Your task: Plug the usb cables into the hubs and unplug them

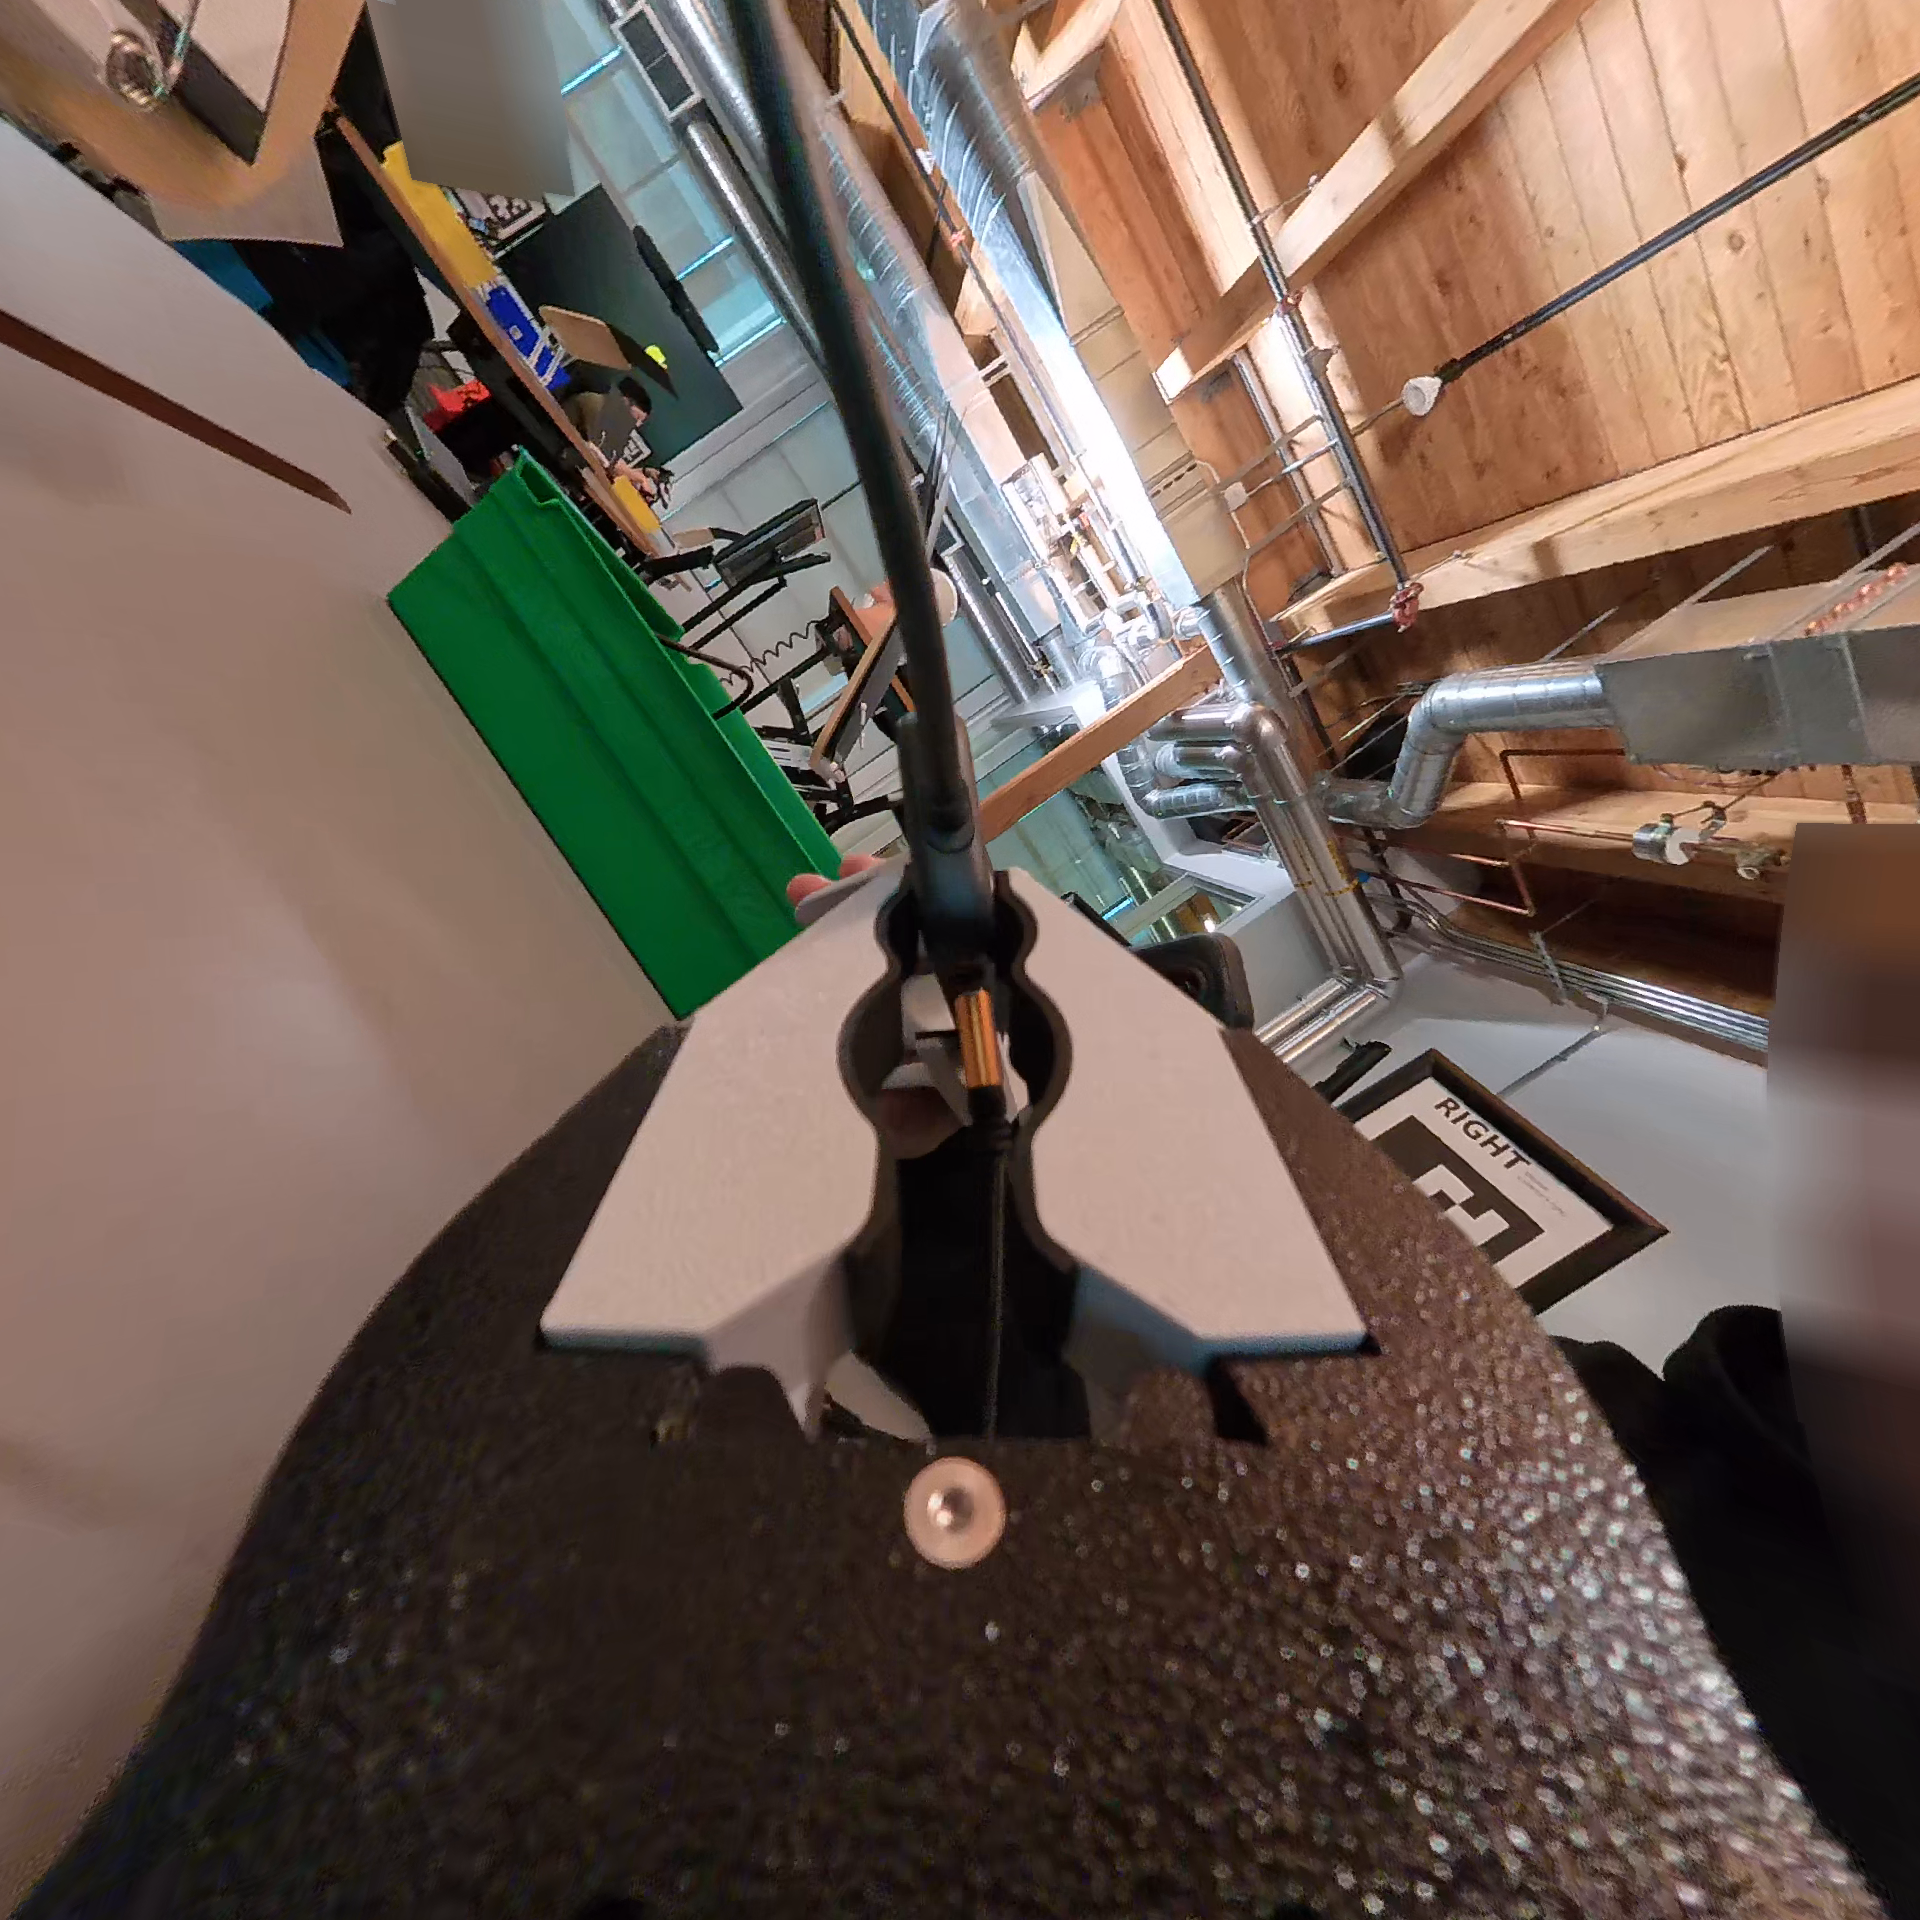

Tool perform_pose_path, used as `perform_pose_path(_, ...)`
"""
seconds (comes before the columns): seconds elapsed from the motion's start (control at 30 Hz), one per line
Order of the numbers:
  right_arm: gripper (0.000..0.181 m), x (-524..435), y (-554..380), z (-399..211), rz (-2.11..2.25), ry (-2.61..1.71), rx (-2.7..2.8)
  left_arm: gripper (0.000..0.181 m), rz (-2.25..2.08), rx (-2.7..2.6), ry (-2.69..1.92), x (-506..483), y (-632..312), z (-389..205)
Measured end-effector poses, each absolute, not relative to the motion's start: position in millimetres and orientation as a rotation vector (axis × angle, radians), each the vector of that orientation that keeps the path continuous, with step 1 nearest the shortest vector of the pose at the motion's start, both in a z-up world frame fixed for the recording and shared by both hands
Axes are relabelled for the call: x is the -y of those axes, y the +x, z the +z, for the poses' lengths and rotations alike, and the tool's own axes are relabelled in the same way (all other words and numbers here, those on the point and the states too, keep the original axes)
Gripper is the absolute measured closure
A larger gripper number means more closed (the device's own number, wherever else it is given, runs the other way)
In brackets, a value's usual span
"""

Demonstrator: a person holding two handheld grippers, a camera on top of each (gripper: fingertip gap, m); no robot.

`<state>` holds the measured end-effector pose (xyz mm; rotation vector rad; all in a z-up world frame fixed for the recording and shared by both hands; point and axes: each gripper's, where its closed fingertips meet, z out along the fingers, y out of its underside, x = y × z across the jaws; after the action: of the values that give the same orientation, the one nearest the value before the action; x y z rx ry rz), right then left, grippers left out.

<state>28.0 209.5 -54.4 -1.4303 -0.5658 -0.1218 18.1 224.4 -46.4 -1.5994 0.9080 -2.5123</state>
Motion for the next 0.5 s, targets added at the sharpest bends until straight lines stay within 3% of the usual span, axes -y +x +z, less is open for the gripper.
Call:
perform_pose_path(0.07,0.129,-206.6,26.4,-49.1,-0.06,-1.419,0.546,0.166,-2.488,-0.945,-1.554,-223.8,16.2,-41.6)
perform_pose_path(0.2,0.129,-196.5,31.2,-29.9,0.087,-1.342,0.459,0.14,-2.283,-1.101,-1.475,-226.9,9.2,-32.3)
perform_pose_path(0.33,0.129,-182.2,39.7,-12.6,0.235,-1.255,0.399,0.116,-1.781,-1.249,-1.318,-251.4,-9.4,-16.1)
perform_pose_path(0.43,0.129,-172.9,39.5,-6.4,0.338,-1.211,0.403,0.114,-1.437,-1.329,-1.046,-252.8,-32.8,5.1)
perform_pose_path(0.5,0.129,-166.9,32.1,-4.7,0.434,-1.184,0.43,0.113,-1.437,-1.424,-0.963,-234.0,-38.1,4.0)
